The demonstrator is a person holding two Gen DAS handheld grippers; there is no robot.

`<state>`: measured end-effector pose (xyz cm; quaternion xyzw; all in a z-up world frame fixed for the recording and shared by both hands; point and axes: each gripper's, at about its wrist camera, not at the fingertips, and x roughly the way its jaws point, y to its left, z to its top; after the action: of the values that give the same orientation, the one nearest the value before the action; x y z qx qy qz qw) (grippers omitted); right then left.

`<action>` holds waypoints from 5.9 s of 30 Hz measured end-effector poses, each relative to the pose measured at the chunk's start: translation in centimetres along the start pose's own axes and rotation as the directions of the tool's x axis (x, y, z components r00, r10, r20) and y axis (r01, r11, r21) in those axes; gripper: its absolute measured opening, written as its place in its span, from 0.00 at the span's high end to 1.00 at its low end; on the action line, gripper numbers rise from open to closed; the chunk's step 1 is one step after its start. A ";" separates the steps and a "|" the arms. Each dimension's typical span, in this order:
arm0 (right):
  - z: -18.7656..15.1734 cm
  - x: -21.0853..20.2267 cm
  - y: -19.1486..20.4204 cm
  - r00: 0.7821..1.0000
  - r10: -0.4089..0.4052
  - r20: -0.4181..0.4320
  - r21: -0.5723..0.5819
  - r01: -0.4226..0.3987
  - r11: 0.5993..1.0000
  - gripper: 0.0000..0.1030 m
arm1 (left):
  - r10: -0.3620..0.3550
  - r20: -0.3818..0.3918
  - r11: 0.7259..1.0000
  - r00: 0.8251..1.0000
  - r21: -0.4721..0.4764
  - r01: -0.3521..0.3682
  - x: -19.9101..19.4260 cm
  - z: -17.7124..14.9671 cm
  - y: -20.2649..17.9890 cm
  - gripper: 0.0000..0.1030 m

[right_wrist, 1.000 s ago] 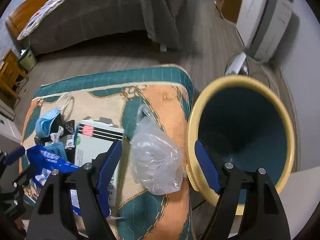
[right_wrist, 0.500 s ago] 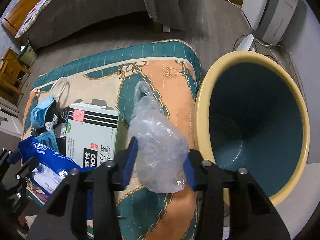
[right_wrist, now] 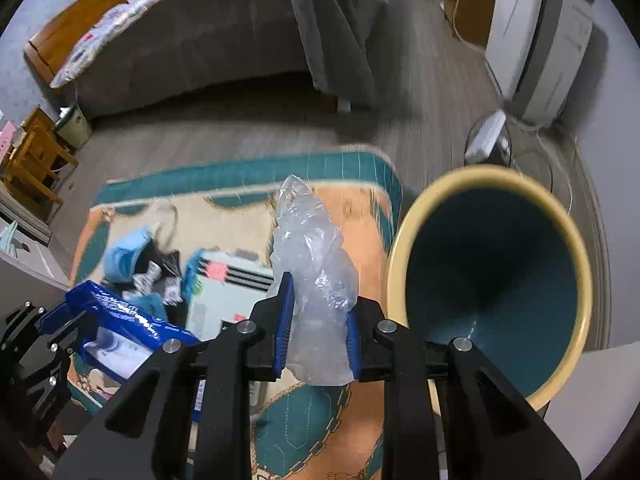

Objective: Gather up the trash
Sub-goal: 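Carry both items over the bin and open both tools to drop them, then move both tools back over the pile and lower the right tool onto the white medicine box, then grasp the blue pill blister with the left tool while the right tool grasps the white medicine box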

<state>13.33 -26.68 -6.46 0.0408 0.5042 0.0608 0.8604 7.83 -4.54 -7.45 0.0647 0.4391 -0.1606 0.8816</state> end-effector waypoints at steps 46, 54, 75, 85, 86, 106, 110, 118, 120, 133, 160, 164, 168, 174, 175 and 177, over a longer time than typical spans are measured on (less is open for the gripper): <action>-0.8 -5.4 -19.6 0.967 -0.234 0.099 0.316 0.192 0.929 0.78 | -0.217 0.040 0.974 0.975 0.074 0.214 5.7 11.2 -17.9 0.77; -2.4 -3.7 -21.9 0.971 -0.237 0.019 0.373 0.213 0.903 0.78 | -0.228 -0.017 0.966 0.973 0.123 0.229 8.8 10.2 -21.0 0.77; -0.4 -4.6 -17.2 0.981 -0.171 0.097 0.296 0.135 0.946 0.06 | -0.072 0.065 0.995 0.995 0.070 0.067 4.0 8.1 -14.3 0.06; 1.1 -3.4 -5.8 0.993 -0.069 0.094 0.071 0.062 0.996 0.06 | 0.089 0.067 0.995 0.994 -0.059 -0.085 -2.4 3.9 -3.0 0.05; 1.0 -3.1 -5.0 0.995 -0.059 0.086 0.061 0.054 0.997 0.06 | 0.110 0.070 0.992 0.992 -0.069 -0.105 -2.8 3.3 -2.0 0.05; -1.3 5.3 4.8 0.991 -0.040 -0.128 0.007 0.041 0.999 0.06 | 0.127 -0.013 0.989 0.992 -0.069 -0.128 -0.7 -2.2 4.2 0.05; -1.6 6.9 5.5 0.986 -0.019 -0.165 0.026 0.024 0.999 0.06 | 0.124 -0.015 0.992 0.992 -0.038 -0.124 -0.7 -2.6 4.2 0.05; -2.4 9.6 5.9 0.967 0.031 -0.253 0.085 -0.010 0.996 0.12 | 0.098 -0.035 0.995 0.995 -0.032 -0.099 0.0 -3.0 5.0 0.05; -2.6 10.2 5.5 0.958 0.077 -0.276 0.131 -0.042 0.991 0.14 | 0.095 -0.042 0.995 0.995 -0.024 -0.096 0.2 -3.0 4.9 0.05; -0.9 7.2 3.9 0.978 0.059 -0.200 0.096 -0.040 0.995 0.32 | 0.072 -0.107 0.997 0.992 0.040 -0.069 3.9 -2.6 2.0 0.05; -0.7 5.9 -1.0 0.980 0.097 -0.173 0.158 -0.070 0.985 0.32 | 0.178 -0.171 0.913 0.969 0.396 -0.098 8.6 -3.8 -4.1 0.27; -0.6 5.7 -0.7 0.981 0.100 -0.166 0.158 -0.074 0.985 0.32 | 0.107 -0.164 0.943 0.981 0.330 -0.048 7.7 -2.7 -3.3 0.49; -0.5 5.4 -0.6 0.982 0.103 -0.155 0.158 -0.079 0.984 0.32 | 0.043 -0.156 0.956 0.987 0.294 0.005 6.9 -2.4 -2.9 0.73; -0.3 4.8 -0.6 0.984 0.114 -0.137 0.154 -0.093 0.984 0.32 | -0.055 -0.141 0.964 0.988 0.250 0.089 5.3 -1.4 -3.7 0.89; -0.2 4.7 -0.6 0.985 0.115 -0.132 0.151 -0.094 0.984 0.32 | -0.071 -0.130 0.965 0.989 0.242 0.101 4.8 -1.1 -3.8 0.89; 0.1 4.2 -0.6 0.987 0.113 -0.118 0.146 -0.095 0.985 0.32 | -0.095 -0.111 0.967 0.989 0.227 0.119 3.9 -0.8 -4.0 0.89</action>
<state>15.53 -26.62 -10.13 0.1234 0.5578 0.0729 0.8175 8.06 -9.00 -10.91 0.1518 0.4632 -0.2550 0.8351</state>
